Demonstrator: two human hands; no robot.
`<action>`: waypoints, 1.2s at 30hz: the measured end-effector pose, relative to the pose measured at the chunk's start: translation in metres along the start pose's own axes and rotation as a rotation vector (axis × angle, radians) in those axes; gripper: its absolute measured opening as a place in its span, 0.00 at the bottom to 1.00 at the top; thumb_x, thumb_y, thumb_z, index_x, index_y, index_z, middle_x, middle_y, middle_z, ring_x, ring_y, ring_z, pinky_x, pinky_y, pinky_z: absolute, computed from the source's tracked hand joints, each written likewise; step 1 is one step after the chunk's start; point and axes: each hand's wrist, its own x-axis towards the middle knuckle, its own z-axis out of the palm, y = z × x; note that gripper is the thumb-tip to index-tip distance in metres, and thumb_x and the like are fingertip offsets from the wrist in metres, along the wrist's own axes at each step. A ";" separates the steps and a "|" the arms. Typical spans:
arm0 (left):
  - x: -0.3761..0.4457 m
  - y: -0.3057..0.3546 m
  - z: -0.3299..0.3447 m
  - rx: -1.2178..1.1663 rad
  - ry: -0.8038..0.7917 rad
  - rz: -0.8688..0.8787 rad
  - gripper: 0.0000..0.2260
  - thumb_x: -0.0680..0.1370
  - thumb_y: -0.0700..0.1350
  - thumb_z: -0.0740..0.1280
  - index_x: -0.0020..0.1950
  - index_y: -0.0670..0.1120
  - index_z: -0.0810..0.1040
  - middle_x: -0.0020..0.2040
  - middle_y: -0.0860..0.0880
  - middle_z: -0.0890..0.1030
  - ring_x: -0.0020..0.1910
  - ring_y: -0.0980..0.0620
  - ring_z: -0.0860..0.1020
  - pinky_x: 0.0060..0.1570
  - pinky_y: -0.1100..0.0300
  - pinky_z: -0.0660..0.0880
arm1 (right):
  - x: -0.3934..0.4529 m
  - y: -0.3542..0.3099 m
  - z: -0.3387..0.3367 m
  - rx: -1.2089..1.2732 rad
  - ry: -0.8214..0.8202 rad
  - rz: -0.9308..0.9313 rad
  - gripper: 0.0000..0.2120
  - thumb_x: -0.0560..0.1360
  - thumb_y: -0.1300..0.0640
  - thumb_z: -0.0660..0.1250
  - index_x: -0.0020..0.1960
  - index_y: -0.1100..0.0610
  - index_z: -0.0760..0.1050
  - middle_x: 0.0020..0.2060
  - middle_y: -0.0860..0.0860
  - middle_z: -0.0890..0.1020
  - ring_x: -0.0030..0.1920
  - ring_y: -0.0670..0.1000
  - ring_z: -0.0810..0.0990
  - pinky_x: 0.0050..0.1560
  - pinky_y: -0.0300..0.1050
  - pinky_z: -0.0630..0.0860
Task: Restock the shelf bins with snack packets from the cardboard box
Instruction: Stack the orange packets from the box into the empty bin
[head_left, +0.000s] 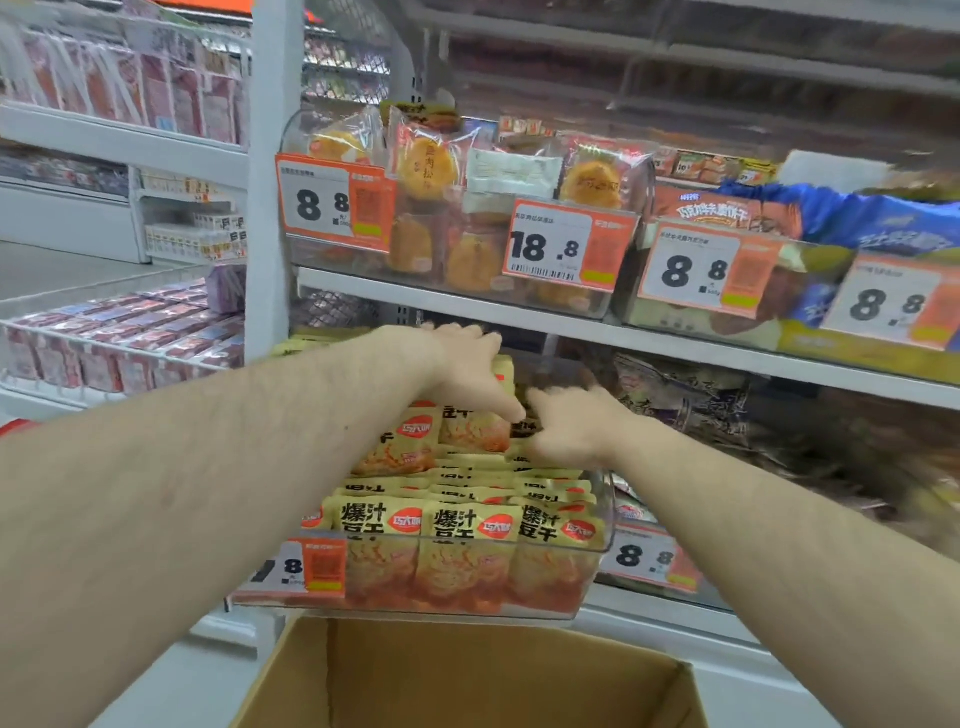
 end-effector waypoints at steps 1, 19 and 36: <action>0.007 0.003 0.002 -0.021 -0.022 -0.021 0.47 0.72 0.70 0.64 0.82 0.48 0.47 0.81 0.46 0.52 0.79 0.43 0.53 0.76 0.42 0.55 | 0.005 -0.002 0.000 0.002 0.003 -0.007 0.28 0.75 0.41 0.59 0.69 0.56 0.67 0.67 0.57 0.74 0.67 0.59 0.72 0.69 0.58 0.63; -0.073 0.028 0.035 0.205 0.152 0.174 0.38 0.78 0.59 0.57 0.82 0.45 0.45 0.81 0.46 0.40 0.80 0.48 0.38 0.78 0.46 0.38 | -0.045 -0.008 0.017 -0.136 -0.192 -0.082 0.62 0.64 0.17 0.48 0.79 0.62 0.38 0.80 0.58 0.42 0.80 0.53 0.40 0.76 0.60 0.34; -0.090 0.070 0.108 0.096 0.240 0.053 0.35 0.77 0.40 0.65 0.80 0.38 0.50 0.80 0.39 0.53 0.80 0.43 0.52 0.78 0.52 0.48 | -0.083 -0.038 0.061 -0.218 0.000 0.014 0.50 0.76 0.37 0.60 0.79 0.65 0.36 0.79 0.63 0.40 0.79 0.61 0.41 0.78 0.57 0.37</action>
